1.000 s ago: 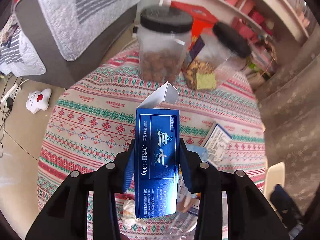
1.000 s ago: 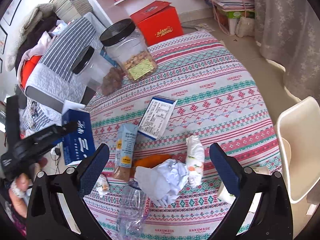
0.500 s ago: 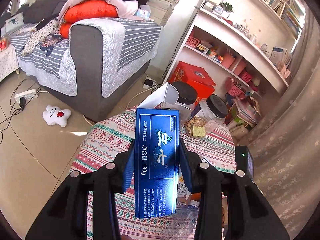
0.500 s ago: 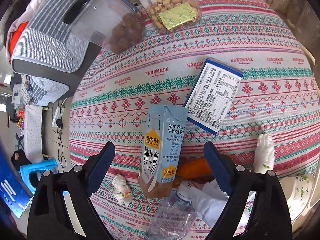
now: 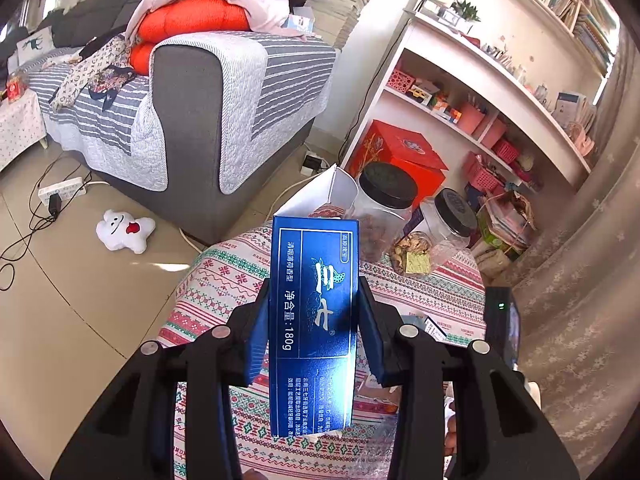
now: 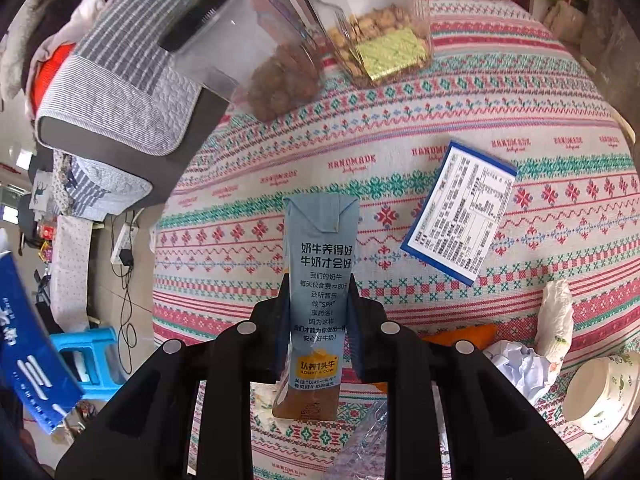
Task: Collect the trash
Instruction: 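Grasp the milk carton with right gripper while left lifts the blue box, then carry milk carton to the white bin with right gripper while left carries blue box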
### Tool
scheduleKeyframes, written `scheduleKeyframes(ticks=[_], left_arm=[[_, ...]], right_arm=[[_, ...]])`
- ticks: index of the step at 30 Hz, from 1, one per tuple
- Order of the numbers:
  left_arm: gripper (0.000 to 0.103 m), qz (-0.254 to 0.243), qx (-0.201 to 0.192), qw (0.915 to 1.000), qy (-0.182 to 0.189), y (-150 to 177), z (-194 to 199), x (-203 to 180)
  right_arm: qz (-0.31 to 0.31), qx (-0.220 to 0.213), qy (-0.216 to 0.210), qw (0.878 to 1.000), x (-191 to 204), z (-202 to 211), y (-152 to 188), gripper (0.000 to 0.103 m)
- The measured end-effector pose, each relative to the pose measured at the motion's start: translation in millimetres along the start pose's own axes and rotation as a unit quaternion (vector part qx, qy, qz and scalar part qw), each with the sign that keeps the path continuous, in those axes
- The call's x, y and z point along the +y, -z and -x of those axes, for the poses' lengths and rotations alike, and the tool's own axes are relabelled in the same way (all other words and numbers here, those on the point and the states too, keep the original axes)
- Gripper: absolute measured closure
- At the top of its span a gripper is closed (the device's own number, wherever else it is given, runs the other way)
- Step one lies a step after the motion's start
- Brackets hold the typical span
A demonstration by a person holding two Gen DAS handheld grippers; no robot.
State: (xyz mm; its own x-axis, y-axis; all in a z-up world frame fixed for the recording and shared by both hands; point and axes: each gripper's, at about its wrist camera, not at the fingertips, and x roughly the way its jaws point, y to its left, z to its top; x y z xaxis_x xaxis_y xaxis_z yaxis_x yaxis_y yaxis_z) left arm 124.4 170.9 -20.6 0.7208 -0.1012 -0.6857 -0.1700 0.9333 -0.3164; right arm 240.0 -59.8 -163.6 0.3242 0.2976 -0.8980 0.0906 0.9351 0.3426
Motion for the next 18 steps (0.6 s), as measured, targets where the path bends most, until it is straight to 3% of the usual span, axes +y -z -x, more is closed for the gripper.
scheduleKeyframes(ticks=[8, 13, 18], left_arm=[[0.063, -0.003, -0.015, 0.9999, 0.001, 3.5, 0.4, -7.2], [0.063, -0.018, -0.041, 0.9989, 0.009, 5.3, 10.1, -21.1], [0.063, -0.034, -0.069, 0.9968, 0.02, 10.3, 19.2, -39.0]], right_arm=[[0.036, -0.138, -0.02, 0.99, 17.2, 88.2, 1.1, 0.08], [0.058, -0.231, 0.005, 0.971, 12.0, 136.6, 15.9, 0.08], [0.049, -0.297, 0.025, 0.953, -11.6, 165.7, 33.8, 0.08]])
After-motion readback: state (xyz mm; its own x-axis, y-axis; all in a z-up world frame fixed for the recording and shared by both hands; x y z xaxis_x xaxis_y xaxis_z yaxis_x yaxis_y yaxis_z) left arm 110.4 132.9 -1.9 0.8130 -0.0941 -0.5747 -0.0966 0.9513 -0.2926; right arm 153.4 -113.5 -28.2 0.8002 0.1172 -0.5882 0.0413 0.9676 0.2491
